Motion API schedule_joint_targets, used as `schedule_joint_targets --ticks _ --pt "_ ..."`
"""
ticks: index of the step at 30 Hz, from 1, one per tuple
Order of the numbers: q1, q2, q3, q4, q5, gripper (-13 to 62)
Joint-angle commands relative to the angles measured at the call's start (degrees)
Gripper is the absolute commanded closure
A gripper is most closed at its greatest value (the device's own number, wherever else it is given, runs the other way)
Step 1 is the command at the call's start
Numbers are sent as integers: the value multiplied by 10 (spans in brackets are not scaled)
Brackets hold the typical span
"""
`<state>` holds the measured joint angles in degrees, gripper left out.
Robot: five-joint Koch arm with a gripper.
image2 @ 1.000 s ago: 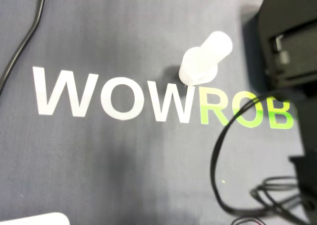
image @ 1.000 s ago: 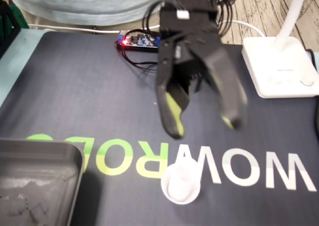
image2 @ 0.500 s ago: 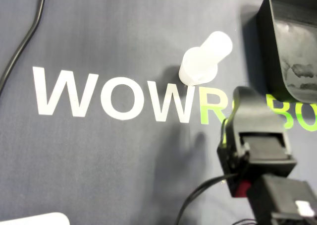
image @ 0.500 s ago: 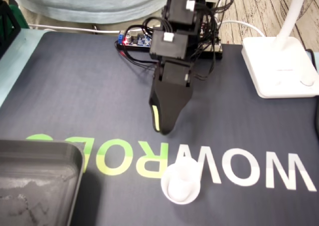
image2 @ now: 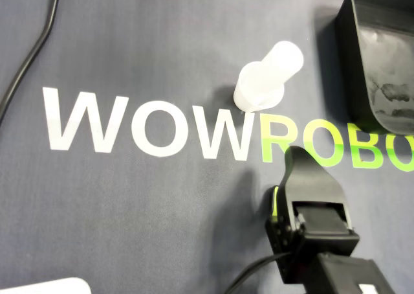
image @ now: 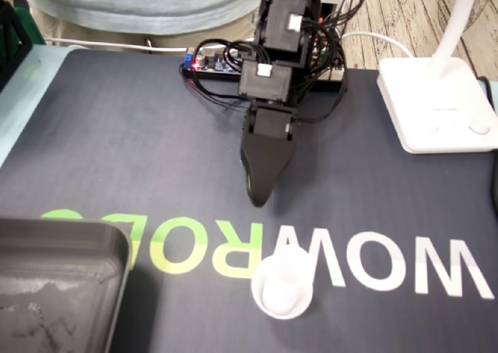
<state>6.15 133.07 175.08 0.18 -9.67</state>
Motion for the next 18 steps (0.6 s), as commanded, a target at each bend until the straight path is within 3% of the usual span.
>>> schedule_joint_targets --ticks 1,18 --pt "-1 44 27 -33 3 161" --pt "9 45 27 4 30 155"
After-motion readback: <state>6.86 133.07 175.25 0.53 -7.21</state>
